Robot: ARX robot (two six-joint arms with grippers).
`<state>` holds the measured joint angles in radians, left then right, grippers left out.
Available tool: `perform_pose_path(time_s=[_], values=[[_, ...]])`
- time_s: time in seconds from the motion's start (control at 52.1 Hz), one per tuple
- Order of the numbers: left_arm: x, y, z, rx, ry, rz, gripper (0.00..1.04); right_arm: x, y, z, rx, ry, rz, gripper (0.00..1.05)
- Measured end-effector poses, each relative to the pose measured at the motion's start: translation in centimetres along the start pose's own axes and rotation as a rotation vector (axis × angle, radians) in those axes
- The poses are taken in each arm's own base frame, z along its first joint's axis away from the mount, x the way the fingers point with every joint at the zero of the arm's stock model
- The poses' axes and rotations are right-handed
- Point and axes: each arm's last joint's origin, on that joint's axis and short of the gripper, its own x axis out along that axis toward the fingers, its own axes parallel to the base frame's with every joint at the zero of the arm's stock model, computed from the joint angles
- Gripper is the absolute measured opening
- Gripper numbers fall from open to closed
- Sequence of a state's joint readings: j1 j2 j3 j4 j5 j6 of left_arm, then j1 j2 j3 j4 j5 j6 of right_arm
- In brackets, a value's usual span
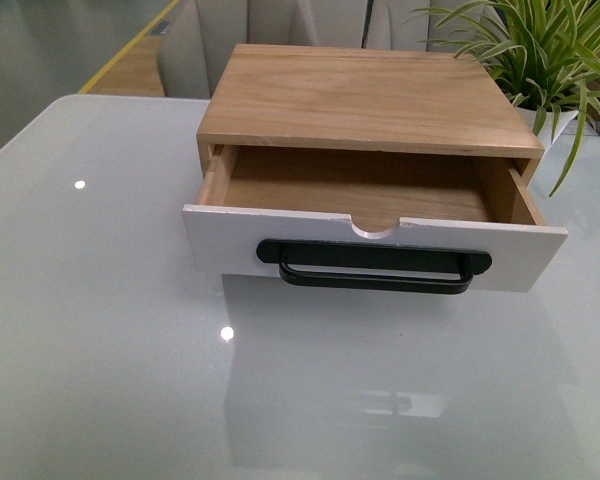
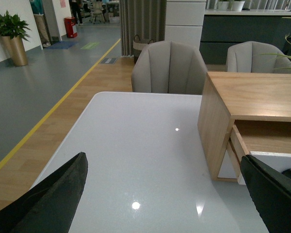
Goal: Close drawer sideways
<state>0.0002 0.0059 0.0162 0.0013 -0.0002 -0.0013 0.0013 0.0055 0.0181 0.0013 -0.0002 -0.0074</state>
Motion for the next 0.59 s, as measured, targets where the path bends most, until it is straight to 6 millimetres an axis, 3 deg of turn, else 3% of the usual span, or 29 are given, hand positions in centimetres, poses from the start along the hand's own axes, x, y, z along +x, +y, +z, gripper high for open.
perform_pose_path(time_s=[0.595], values=[[0.0,0.0,0.0,0.0,0.0,0.0,0.96,0.0,0.0,0.0,0.0,0.0,0.0,0.96]])
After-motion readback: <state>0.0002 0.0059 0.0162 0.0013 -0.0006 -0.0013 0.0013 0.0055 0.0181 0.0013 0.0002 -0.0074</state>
